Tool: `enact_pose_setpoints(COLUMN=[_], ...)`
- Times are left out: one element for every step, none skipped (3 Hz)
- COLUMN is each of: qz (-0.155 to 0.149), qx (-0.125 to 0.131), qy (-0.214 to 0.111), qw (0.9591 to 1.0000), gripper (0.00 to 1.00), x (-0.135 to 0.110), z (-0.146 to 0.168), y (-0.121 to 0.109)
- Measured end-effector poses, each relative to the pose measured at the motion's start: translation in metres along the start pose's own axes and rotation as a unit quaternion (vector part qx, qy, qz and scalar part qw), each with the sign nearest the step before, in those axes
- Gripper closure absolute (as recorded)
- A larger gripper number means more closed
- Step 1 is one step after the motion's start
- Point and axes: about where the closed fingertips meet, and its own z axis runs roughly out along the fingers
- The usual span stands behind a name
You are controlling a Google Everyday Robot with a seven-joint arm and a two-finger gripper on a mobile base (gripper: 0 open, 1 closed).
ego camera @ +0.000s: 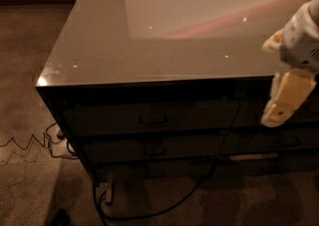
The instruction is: Open top drawer
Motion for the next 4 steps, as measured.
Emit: enact_pose_setpoints(qz=[0.008,0.008,-0.010,-0.081], qx=[-0.070,-0.070,-0.027,0.027], qy=[-0.060,-0.060,-0.062,-0.053], qw=[0.9957,0.9957,0.9977,0.9950], gripper=[0.00,0.00,0.00,0.00], x=[-0.007,-0.007,-0.010,-0.023], z=[0.070,0.070,0.065,0.072], y=[0.010,0.010,0.017,0.045])
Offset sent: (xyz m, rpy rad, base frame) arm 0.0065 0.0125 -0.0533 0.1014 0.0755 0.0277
